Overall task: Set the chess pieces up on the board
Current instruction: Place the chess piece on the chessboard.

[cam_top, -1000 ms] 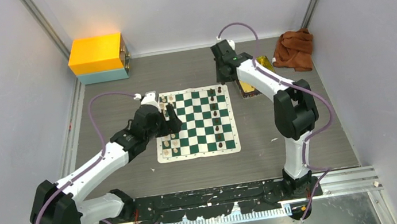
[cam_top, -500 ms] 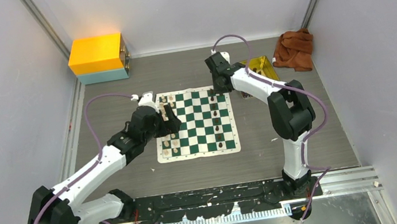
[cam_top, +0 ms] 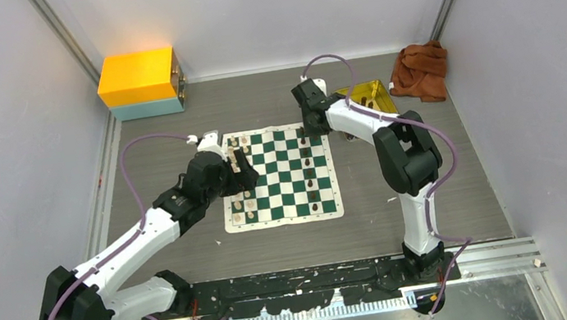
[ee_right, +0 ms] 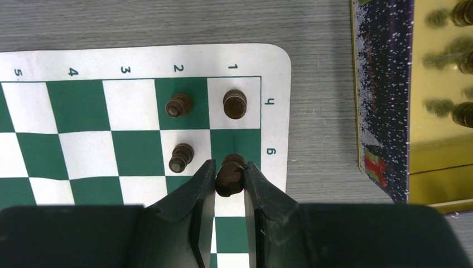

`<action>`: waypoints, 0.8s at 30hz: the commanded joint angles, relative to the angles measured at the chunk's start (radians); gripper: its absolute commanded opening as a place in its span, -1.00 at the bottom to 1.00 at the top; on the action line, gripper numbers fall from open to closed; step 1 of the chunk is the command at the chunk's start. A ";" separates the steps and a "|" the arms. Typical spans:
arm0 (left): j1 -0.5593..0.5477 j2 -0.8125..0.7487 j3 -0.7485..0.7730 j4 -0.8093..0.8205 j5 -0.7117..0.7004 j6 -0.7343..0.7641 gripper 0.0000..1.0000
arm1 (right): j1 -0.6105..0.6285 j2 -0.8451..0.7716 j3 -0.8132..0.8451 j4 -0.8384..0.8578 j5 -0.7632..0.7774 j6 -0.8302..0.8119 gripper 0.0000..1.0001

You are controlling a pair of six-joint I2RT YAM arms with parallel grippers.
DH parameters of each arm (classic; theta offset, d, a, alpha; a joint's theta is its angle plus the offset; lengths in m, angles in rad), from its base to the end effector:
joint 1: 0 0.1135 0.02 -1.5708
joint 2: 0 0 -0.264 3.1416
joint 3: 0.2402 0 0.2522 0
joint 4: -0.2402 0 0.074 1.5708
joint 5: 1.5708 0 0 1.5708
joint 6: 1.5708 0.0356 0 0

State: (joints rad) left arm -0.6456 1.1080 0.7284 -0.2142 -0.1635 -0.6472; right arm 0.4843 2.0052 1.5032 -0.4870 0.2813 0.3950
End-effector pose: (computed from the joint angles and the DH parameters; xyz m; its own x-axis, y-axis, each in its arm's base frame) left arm 0.1970 -0.1412 0.2536 -0.6495 -0.2555 -0.7161 0.1182 0.8965 -0.4271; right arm 0.3888 0.1934 0.1973 -0.8026 -0.0045 -0.5965 -0.0037 1.0000 -0.0026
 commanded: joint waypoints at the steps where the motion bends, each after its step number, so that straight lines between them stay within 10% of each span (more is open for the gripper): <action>1: 0.005 -0.020 0.005 0.048 0.004 -0.002 0.70 | -0.001 0.008 0.017 0.048 0.001 0.006 -0.97; 24: 0.005 -0.014 0.003 0.057 0.009 -0.004 0.69 | -0.014 0.043 0.029 0.064 -0.007 0.002 -0.98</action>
State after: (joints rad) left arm -0.6456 1.1080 0.7284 -0.2138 -0.1562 -0.6476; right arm 0.4736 2.0514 1.5032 -0.4614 0.2680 0.3950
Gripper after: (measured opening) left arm 0.847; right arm 0.283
